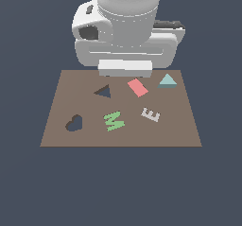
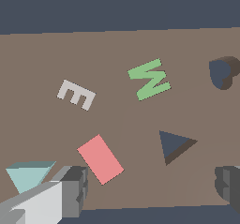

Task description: Insert a designated object into the corresponding slot on a board.

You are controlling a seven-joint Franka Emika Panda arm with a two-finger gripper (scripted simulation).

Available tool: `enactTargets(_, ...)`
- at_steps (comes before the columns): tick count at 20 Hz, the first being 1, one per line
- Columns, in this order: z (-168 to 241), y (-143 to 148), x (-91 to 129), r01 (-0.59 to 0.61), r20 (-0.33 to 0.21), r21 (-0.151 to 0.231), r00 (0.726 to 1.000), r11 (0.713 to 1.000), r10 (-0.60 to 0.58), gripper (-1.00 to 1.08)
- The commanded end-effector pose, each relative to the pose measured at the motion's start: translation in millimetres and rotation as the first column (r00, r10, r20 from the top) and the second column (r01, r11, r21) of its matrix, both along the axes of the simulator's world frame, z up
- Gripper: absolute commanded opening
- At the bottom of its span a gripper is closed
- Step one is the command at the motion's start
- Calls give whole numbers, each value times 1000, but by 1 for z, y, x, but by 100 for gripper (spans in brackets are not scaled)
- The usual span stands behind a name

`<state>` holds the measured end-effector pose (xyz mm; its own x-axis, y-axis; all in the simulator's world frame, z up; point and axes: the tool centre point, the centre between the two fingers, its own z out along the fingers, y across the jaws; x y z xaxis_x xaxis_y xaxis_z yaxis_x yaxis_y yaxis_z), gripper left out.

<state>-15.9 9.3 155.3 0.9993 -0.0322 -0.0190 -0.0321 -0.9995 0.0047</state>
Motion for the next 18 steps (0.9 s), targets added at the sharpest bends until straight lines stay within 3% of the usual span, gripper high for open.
enactTargets(1,-3,5,-4,19,0,0,1000,1000,-19,100)
enactTargets(11,-27,39,-28,159,5,0,987,987,-159,100)
enactTargets(18,-52,79,-46,303,10,1,953,953,-303,100)
